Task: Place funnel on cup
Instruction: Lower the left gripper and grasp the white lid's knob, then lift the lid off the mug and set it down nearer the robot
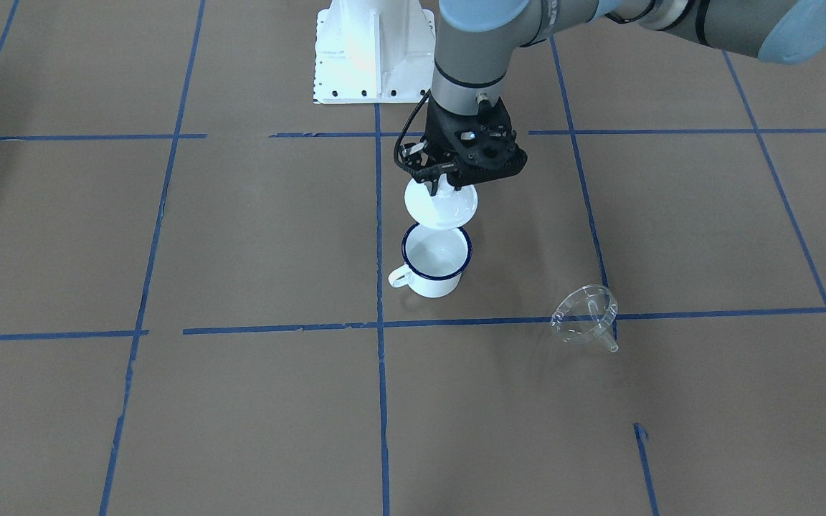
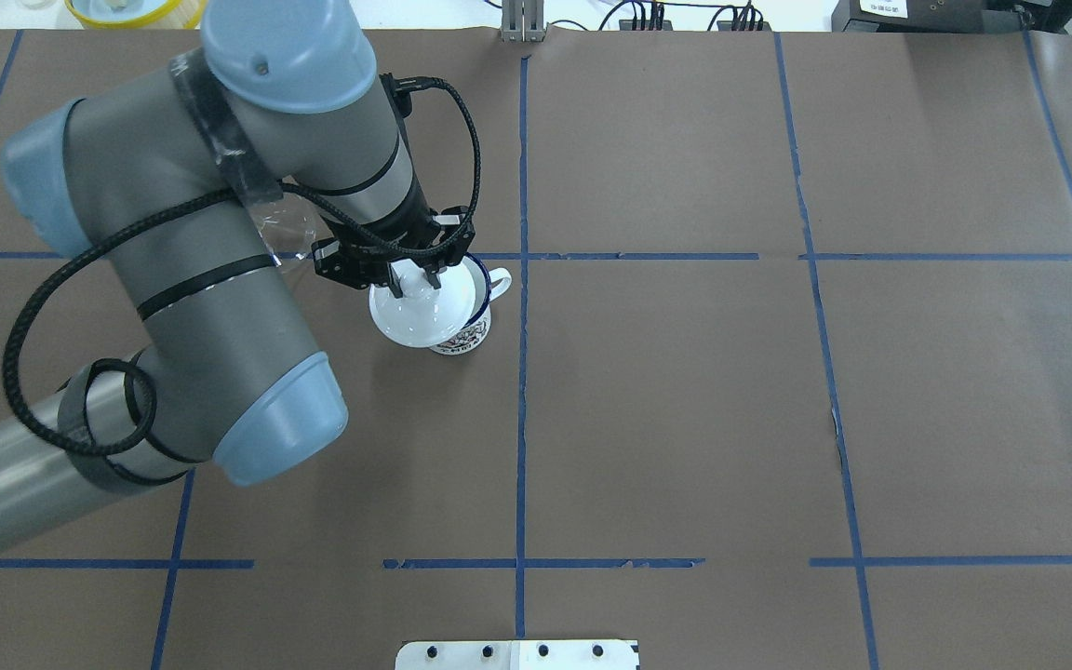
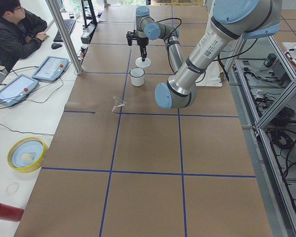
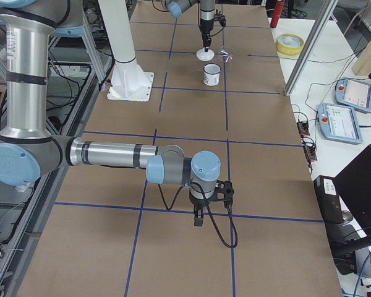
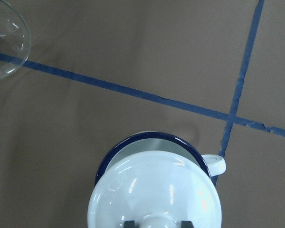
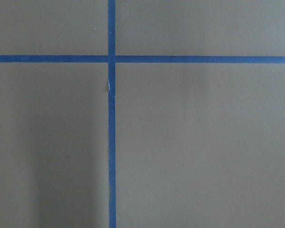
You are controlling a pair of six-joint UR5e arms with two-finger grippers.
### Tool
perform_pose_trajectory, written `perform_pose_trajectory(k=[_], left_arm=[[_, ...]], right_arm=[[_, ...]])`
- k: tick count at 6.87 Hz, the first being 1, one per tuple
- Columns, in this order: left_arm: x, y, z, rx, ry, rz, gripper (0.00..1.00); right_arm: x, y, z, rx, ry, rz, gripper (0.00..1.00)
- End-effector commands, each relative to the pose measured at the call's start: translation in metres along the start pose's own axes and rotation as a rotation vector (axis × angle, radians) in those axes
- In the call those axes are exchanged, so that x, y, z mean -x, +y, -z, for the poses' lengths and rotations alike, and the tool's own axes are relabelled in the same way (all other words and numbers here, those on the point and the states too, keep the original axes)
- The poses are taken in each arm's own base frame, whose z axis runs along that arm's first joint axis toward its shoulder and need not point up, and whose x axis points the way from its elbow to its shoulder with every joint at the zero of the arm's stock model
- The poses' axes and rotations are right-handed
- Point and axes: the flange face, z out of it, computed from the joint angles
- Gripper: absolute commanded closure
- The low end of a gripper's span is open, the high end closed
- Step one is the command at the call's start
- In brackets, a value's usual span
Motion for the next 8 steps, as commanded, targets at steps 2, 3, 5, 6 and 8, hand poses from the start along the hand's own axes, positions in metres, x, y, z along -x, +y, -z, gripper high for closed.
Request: perform_pose_trajectory(k=[2,3,5,6,8], left_arm=[[0.023,0.074,-0.072,0.007,-0.054,0.035,1.0],[0.036,0.085,-0.102,-0.038,-0.04,0.026,1.0],[0.055,0.092,-0.15,-0.05,-0.073,0.024,1.0],[0.055,0.093,-0.151,-0.047,-0.073,0.014,1.0],[0.054,0.099,-0.158,-0.036,-0.081,0.006,1.0]], right_arm=[[0.0,0.0,0.0,0.0,0.0,0.0,0.0],[0.0,0.0,0.0,0.0,0.0,0.0,0.0],[0.0,0.0,0.0,0.0,0.0,0.0,0.0],[0.0,0.0,0.0,0.0,0.0,0.0,0.0],[0.0,0.0,0.0,0.0,0.0,0.0,0.0]])
